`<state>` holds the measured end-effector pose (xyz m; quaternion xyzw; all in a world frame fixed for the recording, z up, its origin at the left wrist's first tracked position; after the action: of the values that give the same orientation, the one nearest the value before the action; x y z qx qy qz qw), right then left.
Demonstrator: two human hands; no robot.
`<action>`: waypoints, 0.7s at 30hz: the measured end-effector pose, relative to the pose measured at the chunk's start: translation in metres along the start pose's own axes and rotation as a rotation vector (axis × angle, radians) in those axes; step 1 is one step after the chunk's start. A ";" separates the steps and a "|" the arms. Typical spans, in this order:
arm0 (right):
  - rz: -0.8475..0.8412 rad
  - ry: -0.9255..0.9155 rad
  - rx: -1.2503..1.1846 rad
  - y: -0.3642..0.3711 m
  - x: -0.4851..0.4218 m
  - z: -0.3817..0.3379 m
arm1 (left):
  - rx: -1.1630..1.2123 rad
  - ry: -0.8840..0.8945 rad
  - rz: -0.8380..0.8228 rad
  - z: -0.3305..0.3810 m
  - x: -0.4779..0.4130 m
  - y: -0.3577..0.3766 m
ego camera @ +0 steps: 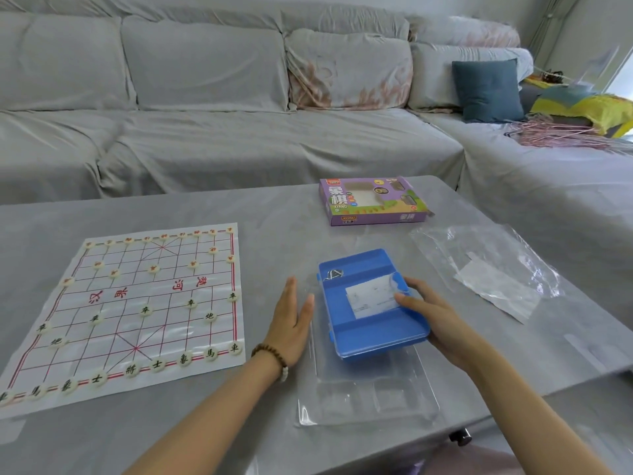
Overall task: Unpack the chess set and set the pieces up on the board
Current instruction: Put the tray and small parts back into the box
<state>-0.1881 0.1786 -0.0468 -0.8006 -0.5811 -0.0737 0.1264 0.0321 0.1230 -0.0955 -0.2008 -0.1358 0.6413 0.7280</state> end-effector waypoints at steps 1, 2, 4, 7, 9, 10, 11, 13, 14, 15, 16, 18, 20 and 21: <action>-0.018 -0.005 0.014 0.002 0.002 0.000 | -0.010 0.000 0.000 -0.003 0.001 0.001; -0.036 -0.009 0.035 0.004 0.002 0.001 | -0.023 0.001 -0.002 -0.005 0.001 0.002; -0.062 -0.013 0.083 0.008 0.003 0.006 | -0.055 -0.001 -0.005 -0.008 0.001 0.004; -0.073 -0.039 0.136 0.016 0.005 0.012 | -0.067 -0.009 0.003 -0.008 0.001 0.006; -0.039 -0.085 0.195 0.018 0.005 0.016 | -0.060 -0.015 0.005 -0.008 0.001 0.006; -0.010 -0.127 0.248 0.019 0.005 0.017 | -0.058 -0.018 0.003 -0.009 0.000 0.006; 0.021 -0.179 0.314 0.019 0.004 0.017 | -0.060 -0.016 0.002 -0.010 -0.001 0.006; 0.088 -0.286 0.441 0.019 0.004 0.017 | -0.063 -0.011 0.005 -0.009 -0.001 0.005; 0.126 -0.348 0.522 0.019 0.003 0.016 | -0.058 -0.010 0.005 -0.008 -0.001 0.004; 0.161 -0.398 0.618 0.019 0.003 0.015 | -0.050 -0.007 0.004 -0.008 -0.001 0.004; 0.189 -0.416 0.702 0.018 0.002 0.016 | -0.049 -0.005 0.002 -0.007 0.000 0.004; 0.214 -0.404 0.797 0.016 -0.004 0.021 | -0.062 0.001 0.003 -0.007 0.000 0.004; 0.204 -0.418 0.843 0.018 -0.006 0.029 | -0.081 0.009 0.005 -0.007 -0.001 0.004; 0.181 -0.451 0.848 0.020 -0.007 0.032 | -0.097 0.023 0.002 -0.007 -0.002 0.004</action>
<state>-0.1726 0.1754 -0.0812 -0.7217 -0.5009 0.3562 0.3183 0.0316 0.1211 -0.1037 -0.2434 -0.1581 0.6323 0.7183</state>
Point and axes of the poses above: each hand's wrist, its own x-axis away from the middle knuckle, its own y-axis out of the palm, z = x × y, the point moved 3 cm from there along -x, towards the middle knuckle, and after that the axes turned 9 degrees about z, right-handed, at the moved point
